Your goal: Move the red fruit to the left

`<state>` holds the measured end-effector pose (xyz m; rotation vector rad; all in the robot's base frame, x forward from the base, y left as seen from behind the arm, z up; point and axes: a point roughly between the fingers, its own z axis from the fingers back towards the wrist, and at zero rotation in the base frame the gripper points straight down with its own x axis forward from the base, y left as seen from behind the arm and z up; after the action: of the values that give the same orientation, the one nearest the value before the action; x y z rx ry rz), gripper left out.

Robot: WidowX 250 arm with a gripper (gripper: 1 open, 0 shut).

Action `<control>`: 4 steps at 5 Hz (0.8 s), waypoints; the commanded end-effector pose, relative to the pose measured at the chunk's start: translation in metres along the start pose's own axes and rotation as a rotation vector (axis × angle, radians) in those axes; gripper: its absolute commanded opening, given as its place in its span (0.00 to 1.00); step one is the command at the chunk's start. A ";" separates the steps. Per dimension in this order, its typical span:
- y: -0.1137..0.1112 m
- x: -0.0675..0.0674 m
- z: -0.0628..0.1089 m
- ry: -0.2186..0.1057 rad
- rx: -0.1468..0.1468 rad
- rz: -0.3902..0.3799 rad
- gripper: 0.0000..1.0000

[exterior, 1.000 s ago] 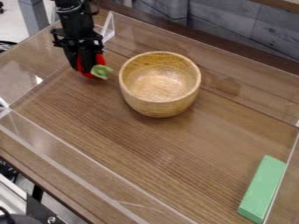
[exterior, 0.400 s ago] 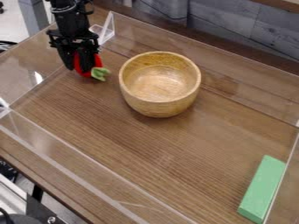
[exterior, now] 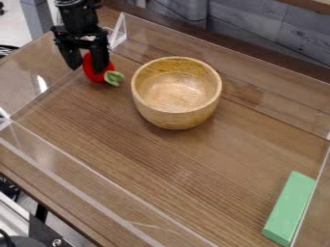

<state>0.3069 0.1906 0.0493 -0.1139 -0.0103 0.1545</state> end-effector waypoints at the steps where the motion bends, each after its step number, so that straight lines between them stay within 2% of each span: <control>1: 0.005 0.009 0.036 -0.088 0.027 0.003 1.00; 3: 0.001 0.010 0.064 -0.133 0.022 -0.004 1.00; 4: -0.002 0.011 0.073 -0.146 0.023 -0.012 1.00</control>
<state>0.3108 0.1918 0.0864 -0.1318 -0.0599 0.1515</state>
